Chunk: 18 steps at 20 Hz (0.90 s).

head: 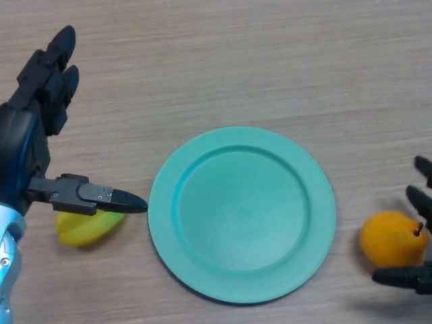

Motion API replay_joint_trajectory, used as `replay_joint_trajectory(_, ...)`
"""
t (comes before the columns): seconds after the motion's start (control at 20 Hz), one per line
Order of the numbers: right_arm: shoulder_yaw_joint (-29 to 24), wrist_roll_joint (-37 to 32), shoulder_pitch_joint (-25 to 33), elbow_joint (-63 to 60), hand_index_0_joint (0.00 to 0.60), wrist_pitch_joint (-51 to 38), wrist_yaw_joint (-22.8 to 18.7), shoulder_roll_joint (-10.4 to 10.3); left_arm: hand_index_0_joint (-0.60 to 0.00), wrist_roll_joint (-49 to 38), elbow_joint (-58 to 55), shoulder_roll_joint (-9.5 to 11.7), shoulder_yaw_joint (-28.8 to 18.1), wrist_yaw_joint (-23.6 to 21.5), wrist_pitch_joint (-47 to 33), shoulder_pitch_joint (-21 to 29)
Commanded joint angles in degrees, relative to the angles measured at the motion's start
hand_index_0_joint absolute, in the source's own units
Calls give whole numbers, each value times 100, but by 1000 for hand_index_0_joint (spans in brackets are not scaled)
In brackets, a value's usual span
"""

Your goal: Pick up the yellow pear and place it on the plate

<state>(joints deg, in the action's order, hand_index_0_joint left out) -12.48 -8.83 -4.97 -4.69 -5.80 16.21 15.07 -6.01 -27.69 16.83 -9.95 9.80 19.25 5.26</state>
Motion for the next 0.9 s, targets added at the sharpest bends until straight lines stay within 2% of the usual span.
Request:
replay_joint_trajectory(0.05,-8,-307,69,254,600,-435,-37,41,0,23,-436,230,-471,-43,-513,81)
replay_joint_trajectory(0.2,155,-138,74,-43,600,-518,-134,24,0,55,-437,213,-504,17,-555,8)
replay_joint_trajectory(0.25,225,197,92,-191,600,-668,-232,47,0,65,-423,209,-509,1,-572,4)
replay_joint_trajectory(0.35,258,420,126,-266,600,-768,-396,65,0,107,-417,192,-507,24,-648,-53)
replay_joint_trajectory(0.5,307,361,113,121,600,-569,-613,14,0,194,-399,203,-543,48,-700,-73)
replay_joint_trajectory(0.7,412,24,119,1661,600,684,-714,-106,0,112,-388,208,-587,69,-710,-76)
replay_joint_trajectory(0.85,875,-91,376,2488,600,1651,-914,-232,0,-24,-367,237,-617,56,-638,-34)
replay_joint_trajectory(0.9,1041,-24,491,2517,600,1702,-946,-262,0,-61,-371,242,-624,47,-610,-23)
